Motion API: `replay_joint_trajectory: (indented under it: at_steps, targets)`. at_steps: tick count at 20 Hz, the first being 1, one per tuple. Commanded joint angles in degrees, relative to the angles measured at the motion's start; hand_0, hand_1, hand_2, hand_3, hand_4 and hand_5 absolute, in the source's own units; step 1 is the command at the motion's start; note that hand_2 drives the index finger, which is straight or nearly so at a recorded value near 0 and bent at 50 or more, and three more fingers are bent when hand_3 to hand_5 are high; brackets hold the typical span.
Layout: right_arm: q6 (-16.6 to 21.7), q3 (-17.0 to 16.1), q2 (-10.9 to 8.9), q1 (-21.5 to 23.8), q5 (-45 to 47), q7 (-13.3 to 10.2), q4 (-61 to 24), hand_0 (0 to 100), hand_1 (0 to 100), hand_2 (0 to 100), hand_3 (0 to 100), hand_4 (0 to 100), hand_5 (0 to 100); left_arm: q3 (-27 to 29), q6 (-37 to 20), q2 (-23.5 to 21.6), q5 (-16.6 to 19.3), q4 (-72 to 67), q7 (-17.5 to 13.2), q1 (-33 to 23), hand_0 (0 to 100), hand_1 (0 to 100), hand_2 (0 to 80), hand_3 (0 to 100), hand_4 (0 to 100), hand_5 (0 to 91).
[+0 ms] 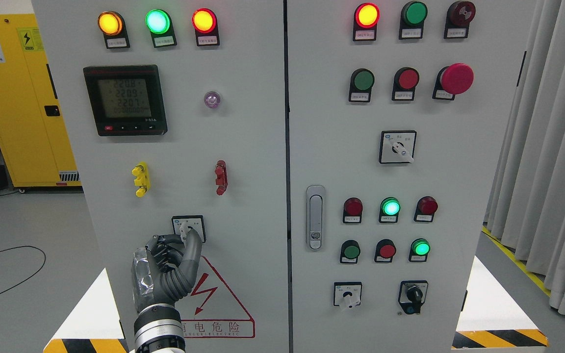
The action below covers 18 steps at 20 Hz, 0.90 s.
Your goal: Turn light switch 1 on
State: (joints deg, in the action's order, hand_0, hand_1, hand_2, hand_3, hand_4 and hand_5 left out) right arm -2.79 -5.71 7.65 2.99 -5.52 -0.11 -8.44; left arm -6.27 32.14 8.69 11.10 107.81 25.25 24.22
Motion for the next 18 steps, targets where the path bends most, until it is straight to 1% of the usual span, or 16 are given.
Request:
replay_joint_trajectory:
  at_steps: [1, 2, 3, 4, 7, 13, 18]
  targets:
    - [-0.02, 0.0, 0.0, 0.0, 0.07, 0.03, 0.0, 0, 50, 4, 0, 0, 0, -0.06, -0.06, 0.01, -0.11, -0.06, -0.11, 0.03, 40, 57, 65.6, 94, 88, 80.9]
    - [-0.02, 0.0, 0.0, 0.0, -0.02, 0.03, 0.0, 0, 50, 4, 0, 0, 0, -0.06, -0.06, 0.01, -0.11, -0.06, -0.11, 0.03, 40, 57, 65.6, 94, 88, 80.9]
    - [-0.02, 0.0, 0.0, 0.0, -0.02, 0.03, 0.0, 0, 50, 4, 0, 0, 0, -0.06, -0.06, 0.01, -0.11, -0.06, -0.11, 0.03, 42, 58, 65.6, 94, 88, 80.9]
    - [-0.02, 0.0, 0.0, 0.0, 0.07, 0.03, 0.0, 0, 50, 4, 0, 0, 0, -0.06, -0.06, 0.01, -0.11, -0.06, -0.11, 0.03, 51, 59, 65.6, 94, 88, 80.9]
    - [-0.02, 0.0, 0.0, 0.0, -0.02, 0.03, 0.0, 0, 50, 4, 0, 0, 0, -0.06, -0.06, 0.01, -0.11, -0.06, -0.11, 0.12, 60, 60, 65.7, 95, 88, 81.0]
    - [-0.02, 0.0, 0.0, 0.0, -0.02, 0.03, 0.0, 0, 50, 4, 0, 0, 0, 0.03, 0.03, 0.01, -0.2, -0.06, -0.11, 0.12, 67, 62, 66.6, 95, 88, 81.0]
    - [-0.02, 0.0, 0.0, 0.0, 0.07, 0.03, 0.0, 0, 50, 4, 0, 0, 0, 0.03, 0.03, 0.01, -0.2, -0.15, -0.11, 0.12, 68, 62, 67.6, 95, 88, 81.0]
